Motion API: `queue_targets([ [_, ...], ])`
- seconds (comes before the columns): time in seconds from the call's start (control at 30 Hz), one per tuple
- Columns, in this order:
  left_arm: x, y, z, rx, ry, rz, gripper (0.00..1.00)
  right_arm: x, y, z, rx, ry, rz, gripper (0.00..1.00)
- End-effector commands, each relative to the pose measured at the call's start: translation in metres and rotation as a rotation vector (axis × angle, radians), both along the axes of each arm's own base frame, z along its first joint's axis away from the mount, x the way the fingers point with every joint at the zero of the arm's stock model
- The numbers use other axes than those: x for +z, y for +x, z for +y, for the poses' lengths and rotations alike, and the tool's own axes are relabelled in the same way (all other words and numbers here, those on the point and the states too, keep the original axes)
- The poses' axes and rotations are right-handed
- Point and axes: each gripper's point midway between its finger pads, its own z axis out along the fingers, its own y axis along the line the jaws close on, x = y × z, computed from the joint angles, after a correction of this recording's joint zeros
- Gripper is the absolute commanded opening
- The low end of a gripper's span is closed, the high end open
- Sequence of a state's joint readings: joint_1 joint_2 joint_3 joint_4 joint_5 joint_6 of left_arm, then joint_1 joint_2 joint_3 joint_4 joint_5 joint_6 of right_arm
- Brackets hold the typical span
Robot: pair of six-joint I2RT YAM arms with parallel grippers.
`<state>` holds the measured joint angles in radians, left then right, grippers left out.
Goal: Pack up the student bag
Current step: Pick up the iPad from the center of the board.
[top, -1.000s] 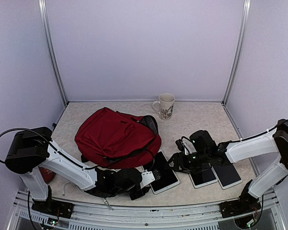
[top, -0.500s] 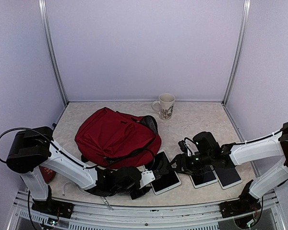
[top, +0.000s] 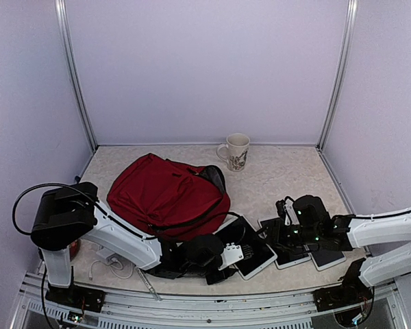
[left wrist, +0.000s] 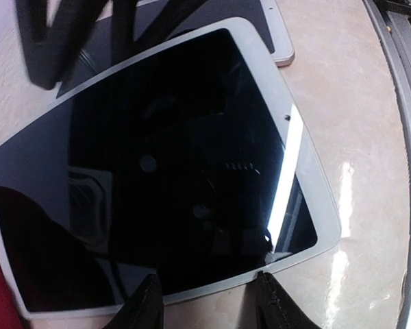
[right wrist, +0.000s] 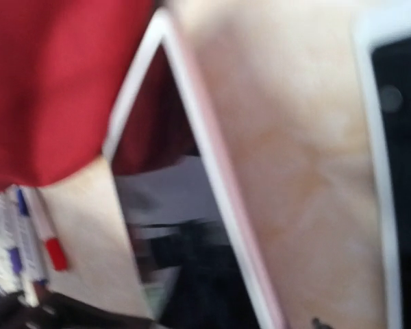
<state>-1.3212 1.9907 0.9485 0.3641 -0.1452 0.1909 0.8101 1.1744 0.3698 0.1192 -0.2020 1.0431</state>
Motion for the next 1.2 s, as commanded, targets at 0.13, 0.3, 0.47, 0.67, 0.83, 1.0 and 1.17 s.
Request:
queue_targets([
  [0.13, -0.036, 0.017, -0.013, 0.007, 0.061, -0.019, 0.46, 0.015, -0.061, 0.024, 0.215, 0.157, 0.178, 0.59],
  [0.3, -0.039, 0.024, -0.013, 0.024, 0.057, -0.017, 0.46, -0.003, -0.067, 0.003, 0.165, 0.087, 0.206, 0.58],
  [0.47, -0.045, 0.026, -0.009, 0.024, 0.074, -0.023, 0.46, -0.024, -0.068, -0.025, 0.099, 0.008, 0.221, 0.57],
  [0.67, -0.048, 0.033, -0.01, 0.033, 0.084, -0.033, 0.46, -0.036, -0.067, -0.041, 0.075, -0.068, 0.218, 0.58],
  [0.83, -0.048, 0.035, -0.01, 0.037, 0.086, -0.04, 0.46, -0.043, -0.064, -0.049, 0.068, -0.112, 0.221, 0.59],
  [1.0, -0.048, 0.036, -0.006, 0.042, 0.092, -0.043, 0.46, -0.038, -0.055, -0.057, 0.062, -0.197, 0.197, 0.63],
  [1.17, -0.048, 0.038, -0.005, 0.041, 0.1, -0.051, 0.46, -0.039, -0.057, -0.067, 0.073, -0.276, 0.215, 0.7],
])
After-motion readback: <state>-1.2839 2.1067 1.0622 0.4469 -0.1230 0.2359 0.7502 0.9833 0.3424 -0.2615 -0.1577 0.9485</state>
